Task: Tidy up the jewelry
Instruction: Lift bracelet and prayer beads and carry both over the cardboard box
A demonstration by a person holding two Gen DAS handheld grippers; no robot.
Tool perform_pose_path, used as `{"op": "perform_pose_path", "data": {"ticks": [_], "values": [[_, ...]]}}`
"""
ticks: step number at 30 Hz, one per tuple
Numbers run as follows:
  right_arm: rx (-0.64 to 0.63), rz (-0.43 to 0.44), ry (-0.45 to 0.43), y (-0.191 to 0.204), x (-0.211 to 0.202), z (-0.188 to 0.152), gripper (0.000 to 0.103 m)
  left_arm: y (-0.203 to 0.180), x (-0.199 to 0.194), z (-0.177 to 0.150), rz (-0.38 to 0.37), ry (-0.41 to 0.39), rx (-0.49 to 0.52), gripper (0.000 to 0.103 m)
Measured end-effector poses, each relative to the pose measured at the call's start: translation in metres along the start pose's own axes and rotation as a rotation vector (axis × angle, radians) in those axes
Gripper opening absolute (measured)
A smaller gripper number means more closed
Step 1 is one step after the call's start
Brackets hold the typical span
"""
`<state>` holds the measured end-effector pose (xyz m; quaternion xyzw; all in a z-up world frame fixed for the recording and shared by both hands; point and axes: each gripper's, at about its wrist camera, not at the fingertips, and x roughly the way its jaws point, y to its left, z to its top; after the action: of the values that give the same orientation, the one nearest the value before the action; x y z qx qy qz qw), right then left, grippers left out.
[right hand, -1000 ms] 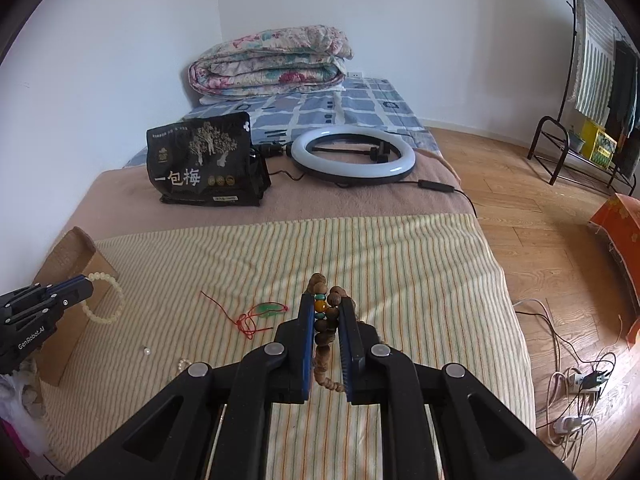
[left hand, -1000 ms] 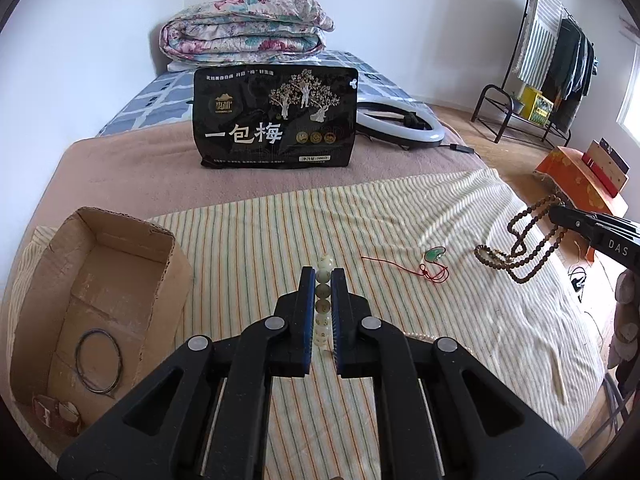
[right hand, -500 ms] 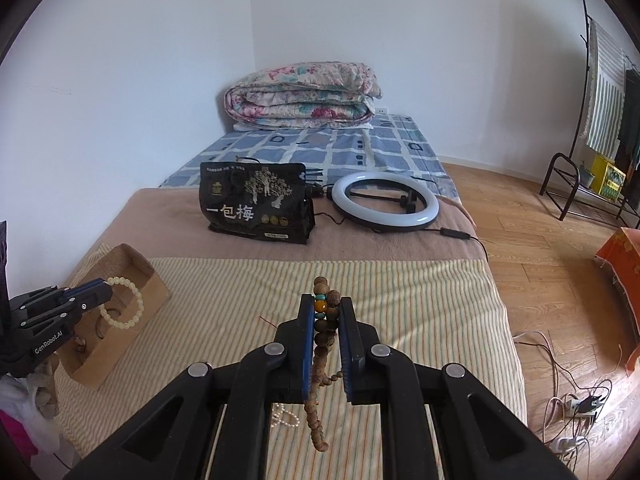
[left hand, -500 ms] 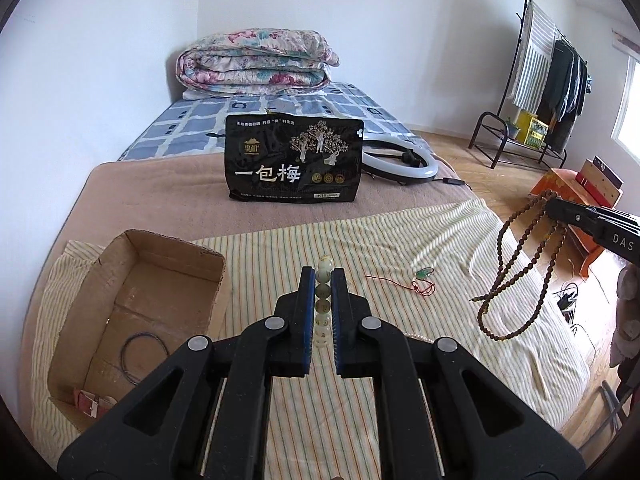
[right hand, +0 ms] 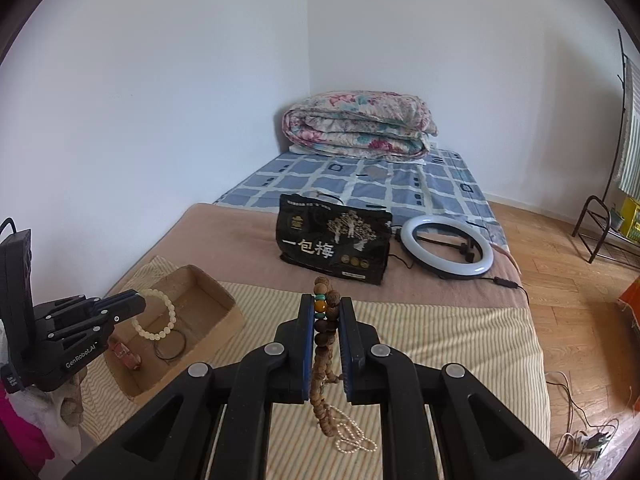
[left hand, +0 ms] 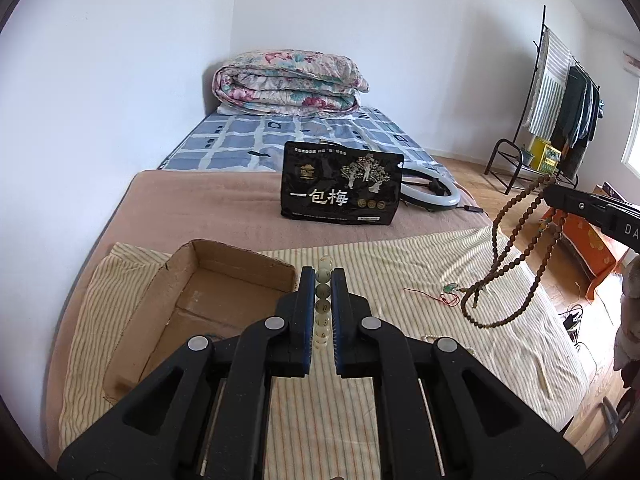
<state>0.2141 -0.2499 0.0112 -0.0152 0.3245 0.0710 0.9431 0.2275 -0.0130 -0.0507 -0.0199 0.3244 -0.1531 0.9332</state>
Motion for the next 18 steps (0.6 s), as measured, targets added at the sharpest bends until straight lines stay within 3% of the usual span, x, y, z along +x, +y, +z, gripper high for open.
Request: {"op": "perform_pose_path", "data": {"ticks": [18], "values": [[-0.101,0.153,-0.009,0.124,0.029,0.035,0.009,0.098,-0.034,-0.013,0.065,-0.003,-0.078,0.005]]}}
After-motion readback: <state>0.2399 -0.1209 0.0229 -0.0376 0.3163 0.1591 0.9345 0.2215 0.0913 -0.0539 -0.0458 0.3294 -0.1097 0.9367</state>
